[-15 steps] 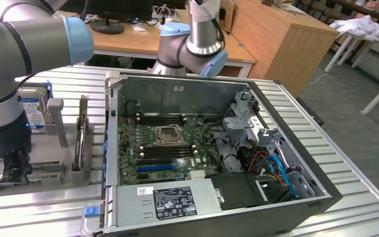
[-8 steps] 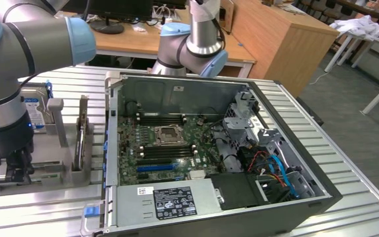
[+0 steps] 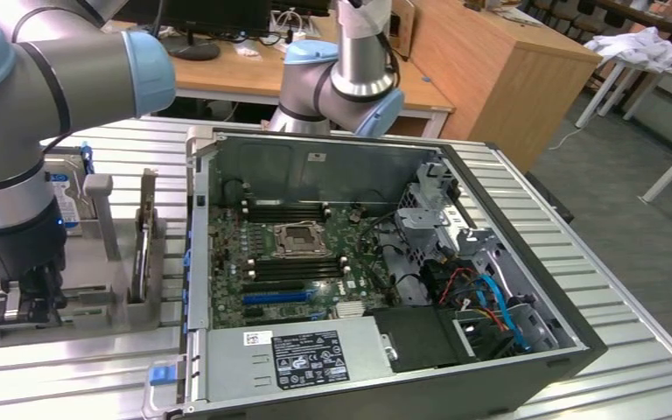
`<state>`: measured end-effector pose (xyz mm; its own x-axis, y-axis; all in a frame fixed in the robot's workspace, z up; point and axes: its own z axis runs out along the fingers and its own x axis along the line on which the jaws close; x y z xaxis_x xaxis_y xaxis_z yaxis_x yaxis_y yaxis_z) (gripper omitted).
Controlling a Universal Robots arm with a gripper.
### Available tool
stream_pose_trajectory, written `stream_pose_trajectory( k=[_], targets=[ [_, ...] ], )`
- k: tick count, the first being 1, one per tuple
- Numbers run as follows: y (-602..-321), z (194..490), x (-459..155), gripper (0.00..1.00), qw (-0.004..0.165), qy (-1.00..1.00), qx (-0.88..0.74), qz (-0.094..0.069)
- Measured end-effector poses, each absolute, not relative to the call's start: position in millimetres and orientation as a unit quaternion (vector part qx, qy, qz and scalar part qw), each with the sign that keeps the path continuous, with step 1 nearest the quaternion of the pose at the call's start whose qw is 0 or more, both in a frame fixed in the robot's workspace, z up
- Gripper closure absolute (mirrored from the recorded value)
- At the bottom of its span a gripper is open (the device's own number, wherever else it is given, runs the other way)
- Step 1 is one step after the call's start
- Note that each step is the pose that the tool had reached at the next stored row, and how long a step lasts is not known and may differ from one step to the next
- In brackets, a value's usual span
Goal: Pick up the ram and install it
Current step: 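Pick up the ram and move it above insertion slot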
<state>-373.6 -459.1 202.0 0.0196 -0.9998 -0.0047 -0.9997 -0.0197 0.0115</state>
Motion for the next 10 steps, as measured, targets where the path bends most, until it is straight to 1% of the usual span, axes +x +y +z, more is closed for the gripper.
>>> stream_pose_trajectory(
  k=[10],
  targets=[
    [-457.5,201.7,-372.9,0.69,0.002,-0.7,0.714,-0.006]
  ],
)
